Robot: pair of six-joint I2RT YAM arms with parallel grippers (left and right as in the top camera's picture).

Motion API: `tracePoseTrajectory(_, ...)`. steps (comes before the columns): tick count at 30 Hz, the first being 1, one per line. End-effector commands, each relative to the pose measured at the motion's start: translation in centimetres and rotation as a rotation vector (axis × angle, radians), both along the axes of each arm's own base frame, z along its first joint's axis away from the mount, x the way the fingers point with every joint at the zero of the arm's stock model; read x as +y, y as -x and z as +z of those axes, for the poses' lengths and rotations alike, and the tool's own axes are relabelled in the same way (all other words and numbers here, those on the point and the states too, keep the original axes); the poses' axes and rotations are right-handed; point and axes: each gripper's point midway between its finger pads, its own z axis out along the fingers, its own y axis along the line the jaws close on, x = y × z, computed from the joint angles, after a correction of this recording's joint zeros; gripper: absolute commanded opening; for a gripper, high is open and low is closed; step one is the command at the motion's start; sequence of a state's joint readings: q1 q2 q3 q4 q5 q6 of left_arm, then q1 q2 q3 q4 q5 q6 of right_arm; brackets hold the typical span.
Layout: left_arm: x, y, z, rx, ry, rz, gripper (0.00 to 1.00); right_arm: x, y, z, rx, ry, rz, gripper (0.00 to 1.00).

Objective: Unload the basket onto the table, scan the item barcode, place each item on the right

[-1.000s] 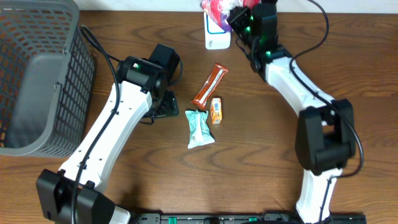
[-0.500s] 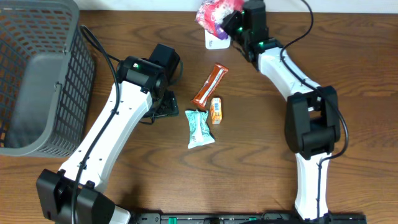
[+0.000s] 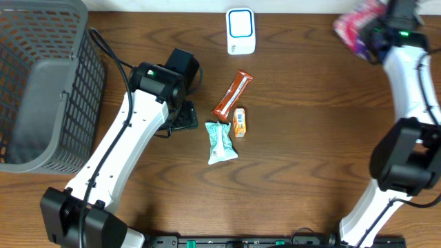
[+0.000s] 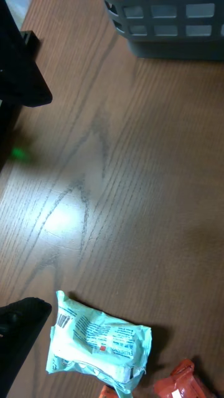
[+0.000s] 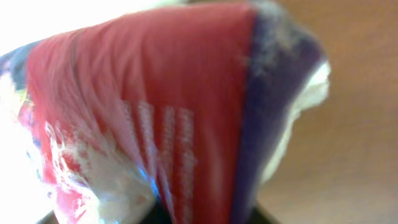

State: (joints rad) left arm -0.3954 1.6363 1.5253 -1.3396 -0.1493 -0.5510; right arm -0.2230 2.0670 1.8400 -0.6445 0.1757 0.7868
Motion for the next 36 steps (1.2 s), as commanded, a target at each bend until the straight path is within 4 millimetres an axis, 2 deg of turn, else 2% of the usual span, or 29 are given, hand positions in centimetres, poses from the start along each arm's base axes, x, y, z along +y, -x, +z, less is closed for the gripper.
tracePoseTrajectory(1,0.3,-0.1,-0.1,0.002,-0.018,0.013,0.98,-4.1,1.9,0.6,0.042,0.077,-0.083,0.97)
tracePoseTrajectory(3,0.3,-0.1,-0.1,0.002,-0.018,0.013,0.98,-5.5,2.9,0.2,0.061,0.06,-0.107,0.99)
tracePoseTrajectory(5,0.3,-0.1,-0.1,0.002,-0.018,0.012,0.98,-6.1,3.6,-0.2,0.086,0.051,-0.103,0.99)
tracePoseTrajectory(7,0.3,-0.1,-0.1,0.002,-0.018,0.013,0.98,-6.0,4.1,-0.5,0.113,0.049,-0.097,0.99)
tracePoseTrajectory(9,0.3,-0.1,-0.1,0.002,-0.019,0.013,0.98,-4.9,3.6,-0.7,0.115,0.039,-0.036,0.99)
tracePoseTrajectory(11,0.3,-0.1,-0.1,0.002,-0.018,0.013,0.98,-2.1,2.0,-0.6,0.088,0.008,0.116,0.99)
tracePoseTrajectory(13,0.3,-0.1,-0.1,0.002,-0.018,0.013,0.98,1.9,0.7,-0.4,0.05,-0.064,0.3,0.99)
tracePoseTrajectory(14,0.3,-0.1,-0.1,0.002,-0.018,0.013,0.98,4.3,0.2,-0.3,0.026,-0.118,0.399,0.99)
tracePoseTrajectory(15,0.3,-0.1,-0.1,0.002,-0.018,0.013,0.98,7.6,0.0,0.0,-0.003,-0.2,0.524,0.99)
tracePoseTrajectory(18,0.3,-0.1,-0.1,0.002,-0.018,0.013,0.98,14.2,1.2,0.6,-0.018,-0.393,0.717,0.99)
tracePoseTrajectory(20,0.3,-0.1,-0.1,0.002,-0.018,0.013,0.98,17.2,2.4,0.3,0.026,-0.46,0.771,0.99)
tracePoseTrajectory(24,0.3,-0.1,-0.1,0.002,-0.018,0.013,0.98,22.0,5.2,-1.3,0.175,-0.489,0.827,0.99)
tracePoseTrajectory(27,0.3,-0.1,-0.1,0.002,-0.018,0.013,0.98,25.1,6.9,-2.3,0.265,-0.436,0.889,0.99)
tracePoseTrajectory(28,0.3,-0.1,-0.1,0.002,-0.019,0.013,0.98,26.7,7.7,-2.7,0.307,-0.401,0.915,0.99)
tracePoseTrajectory(30,0.3,-0.1,-0.1,0.002,-0.018,0.013,0.98,28.3,8.5,-3.2,0.347,-0.357,0.942,0.96)
tracePoseTrajectory(34,0.3,-0.1,-0.1,0.002,-0.018,0.013,0.98,31.5,11.0,-4.0,0.442,-0.285,1.0,0.96)
tracePoseTrajectory(36,0.3,-0.1,-0.1,0.002,-0.018,0.013,0.98,32.1,12.1,-4.5,0.493,-0.228,1.011,0.96)
